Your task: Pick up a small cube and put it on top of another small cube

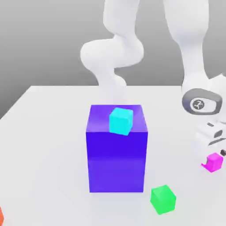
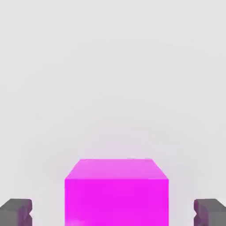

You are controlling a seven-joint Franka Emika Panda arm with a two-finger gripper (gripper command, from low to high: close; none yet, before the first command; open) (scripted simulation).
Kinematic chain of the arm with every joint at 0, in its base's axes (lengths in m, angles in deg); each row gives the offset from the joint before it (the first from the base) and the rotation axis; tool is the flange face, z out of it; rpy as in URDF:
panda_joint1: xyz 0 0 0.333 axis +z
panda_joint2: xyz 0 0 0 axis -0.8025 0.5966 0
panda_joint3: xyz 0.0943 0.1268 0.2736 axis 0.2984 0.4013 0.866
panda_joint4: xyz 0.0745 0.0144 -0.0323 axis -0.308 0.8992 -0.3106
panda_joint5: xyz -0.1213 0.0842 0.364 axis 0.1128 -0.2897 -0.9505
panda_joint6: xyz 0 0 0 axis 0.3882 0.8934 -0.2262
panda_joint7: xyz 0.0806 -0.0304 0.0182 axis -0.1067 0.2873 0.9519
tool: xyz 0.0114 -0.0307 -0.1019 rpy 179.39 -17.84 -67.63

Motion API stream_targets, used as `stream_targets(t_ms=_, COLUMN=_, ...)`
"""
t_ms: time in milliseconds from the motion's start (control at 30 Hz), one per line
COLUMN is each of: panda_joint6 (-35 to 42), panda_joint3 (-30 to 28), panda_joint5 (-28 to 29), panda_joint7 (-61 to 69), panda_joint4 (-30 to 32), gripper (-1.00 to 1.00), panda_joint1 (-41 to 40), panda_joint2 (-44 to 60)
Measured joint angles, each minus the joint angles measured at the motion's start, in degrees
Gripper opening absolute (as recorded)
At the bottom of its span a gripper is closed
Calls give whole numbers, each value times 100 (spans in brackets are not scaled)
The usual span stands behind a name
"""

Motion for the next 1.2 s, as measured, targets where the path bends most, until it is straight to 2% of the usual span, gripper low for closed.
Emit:
stream_targets(t_ms=200, panda_joint6=-12, panda_joint3=-5, panda_joint5=7, panda_joint7=-8, panda_joint4=-1, gripper=-100, panda_joint1=6, panda_joint2=4)
stream_targets(t_ms=500, panda_joint6=739, panda_joint3=1167, panda_joint5=-1430, panda_joint7=1199, panda_joint4=330, gripper=-100, panda_joint1=-913, panda_joint2=-1110)
stream_targets(t_ms=633, panda_joint6=824, panda_joint3=1165, panda_joint5=-1413, panda_joint7=1516, panda_joint4=325, gripper=-100, panda_joint1=-1043, panda_joint2=-1140)
stream_targets(t_ms=867, panda_joint6=1129, panda_joint3=1035, panda_joint5=-1170, panda_joint7=3106, panda_joint4=231, gripper=-100, panda_joint1=-1664, panda_joint2=-1139)
stream_targets(t_ms=1200, panda_joint6=1369, panda_joint3=1002, panda_joint5=-1265, panda_joint7=5164, panda_joint4=156, gripper=-100, panda_joint1=-2411, panda_joint2=-1289)
